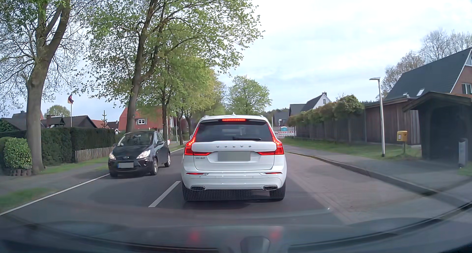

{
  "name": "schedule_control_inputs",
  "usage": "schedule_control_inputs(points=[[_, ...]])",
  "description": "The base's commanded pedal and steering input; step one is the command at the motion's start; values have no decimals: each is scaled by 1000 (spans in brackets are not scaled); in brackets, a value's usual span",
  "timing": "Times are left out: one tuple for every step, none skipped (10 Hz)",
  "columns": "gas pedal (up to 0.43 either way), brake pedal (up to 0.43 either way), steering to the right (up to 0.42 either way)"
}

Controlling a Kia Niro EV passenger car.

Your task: Follow the waypoints while adhering to traffic rules and regulations

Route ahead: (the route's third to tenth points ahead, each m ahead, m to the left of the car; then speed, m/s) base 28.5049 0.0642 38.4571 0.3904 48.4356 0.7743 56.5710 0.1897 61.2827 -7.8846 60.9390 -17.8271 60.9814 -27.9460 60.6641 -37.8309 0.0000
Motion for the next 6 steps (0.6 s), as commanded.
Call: schedule_control_inputs(points=[[0,274,-1],[0,274,-1],[0,274,-1],[0,274,-1],[0,274,-1],[0,274,-1]])
